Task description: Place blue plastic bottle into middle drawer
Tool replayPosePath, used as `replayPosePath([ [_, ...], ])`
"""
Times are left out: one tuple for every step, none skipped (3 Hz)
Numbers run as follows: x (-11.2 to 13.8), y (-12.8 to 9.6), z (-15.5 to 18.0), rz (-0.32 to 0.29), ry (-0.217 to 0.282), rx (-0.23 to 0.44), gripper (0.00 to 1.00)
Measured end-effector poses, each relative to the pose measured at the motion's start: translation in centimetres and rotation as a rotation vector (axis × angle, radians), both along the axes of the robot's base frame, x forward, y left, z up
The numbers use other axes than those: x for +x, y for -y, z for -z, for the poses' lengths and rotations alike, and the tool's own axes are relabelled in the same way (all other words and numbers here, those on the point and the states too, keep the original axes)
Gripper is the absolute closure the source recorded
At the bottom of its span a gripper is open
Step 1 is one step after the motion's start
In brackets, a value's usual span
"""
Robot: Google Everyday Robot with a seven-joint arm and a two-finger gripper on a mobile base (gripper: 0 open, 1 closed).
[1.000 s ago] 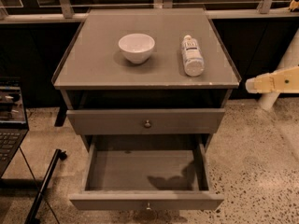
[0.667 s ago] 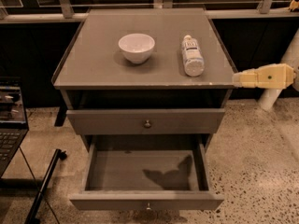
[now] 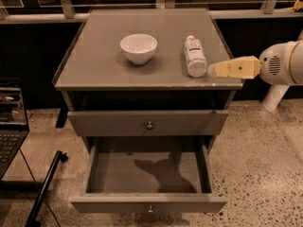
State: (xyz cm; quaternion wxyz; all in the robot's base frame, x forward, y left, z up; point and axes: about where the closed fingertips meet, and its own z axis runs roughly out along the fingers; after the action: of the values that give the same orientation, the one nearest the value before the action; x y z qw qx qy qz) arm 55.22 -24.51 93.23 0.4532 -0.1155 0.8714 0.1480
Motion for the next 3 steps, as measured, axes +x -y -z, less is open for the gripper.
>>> replayPosePath([
  [4.64,-2.81,1.86,0.007,0.015,-0.044,0.00],
  [4.93,-3.22,1.92,0.003,0.014,-0.051,0.00],
  [5.17,-2.97,1.92,0.030,0.021,-0.033,0.00],
])
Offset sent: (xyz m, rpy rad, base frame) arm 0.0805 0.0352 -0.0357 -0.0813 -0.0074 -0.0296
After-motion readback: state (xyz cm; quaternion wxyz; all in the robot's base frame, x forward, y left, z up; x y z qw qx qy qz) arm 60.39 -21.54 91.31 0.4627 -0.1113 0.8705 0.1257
